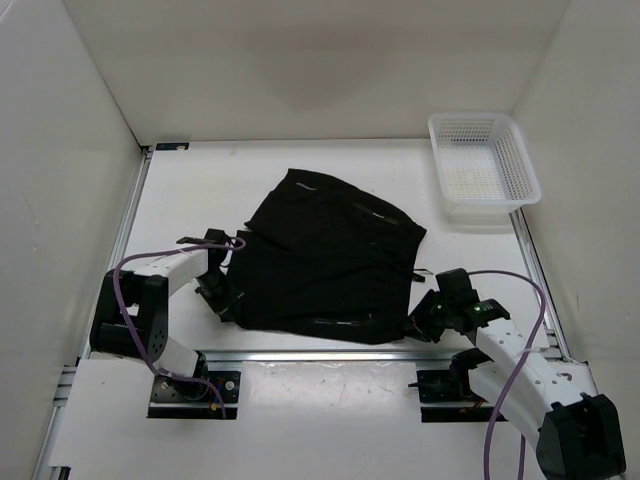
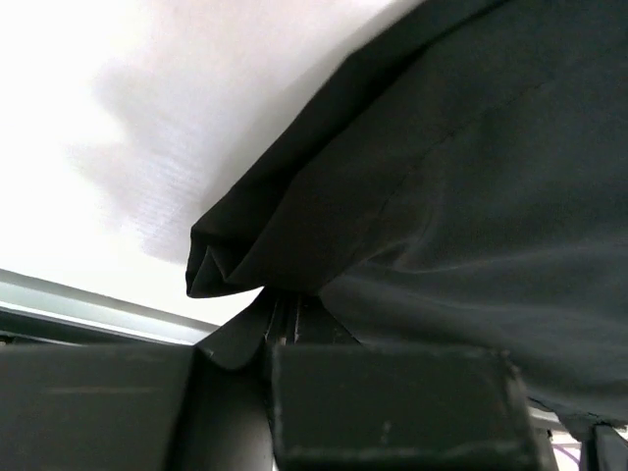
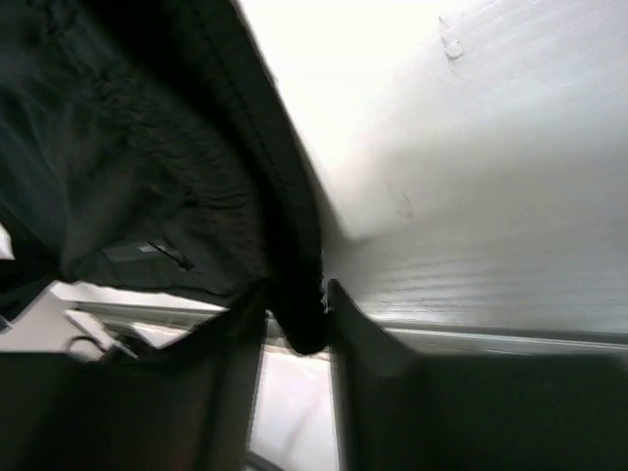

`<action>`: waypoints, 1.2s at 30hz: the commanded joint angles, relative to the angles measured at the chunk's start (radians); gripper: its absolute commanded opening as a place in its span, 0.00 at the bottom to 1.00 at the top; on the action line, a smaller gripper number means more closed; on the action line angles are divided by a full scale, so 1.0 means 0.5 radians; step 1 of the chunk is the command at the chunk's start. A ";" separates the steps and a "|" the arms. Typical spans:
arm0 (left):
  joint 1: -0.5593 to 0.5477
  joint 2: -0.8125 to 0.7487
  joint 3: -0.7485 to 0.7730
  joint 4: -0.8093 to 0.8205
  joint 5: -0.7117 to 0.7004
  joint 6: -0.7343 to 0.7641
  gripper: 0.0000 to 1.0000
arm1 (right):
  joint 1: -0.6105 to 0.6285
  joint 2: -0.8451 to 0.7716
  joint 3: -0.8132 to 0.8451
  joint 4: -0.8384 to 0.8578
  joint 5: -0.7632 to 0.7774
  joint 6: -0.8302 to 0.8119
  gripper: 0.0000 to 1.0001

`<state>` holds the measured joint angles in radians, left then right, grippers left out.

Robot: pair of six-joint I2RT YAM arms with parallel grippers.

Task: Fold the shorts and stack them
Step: Fold the shorts

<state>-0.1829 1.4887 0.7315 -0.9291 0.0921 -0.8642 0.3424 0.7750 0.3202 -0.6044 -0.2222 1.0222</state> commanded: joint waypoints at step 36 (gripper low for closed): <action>-0.257 1.188 3.197 -0.492 -0.368 0.483 0.10 | -0.160 0.434 1.132 -0.144 0.730 0.057 0.00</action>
<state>-0.3187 2.0346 2.2417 -1.2003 -0.0628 -0.6811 0.2977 0.9222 0.8246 -0.7155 0.0635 1.0847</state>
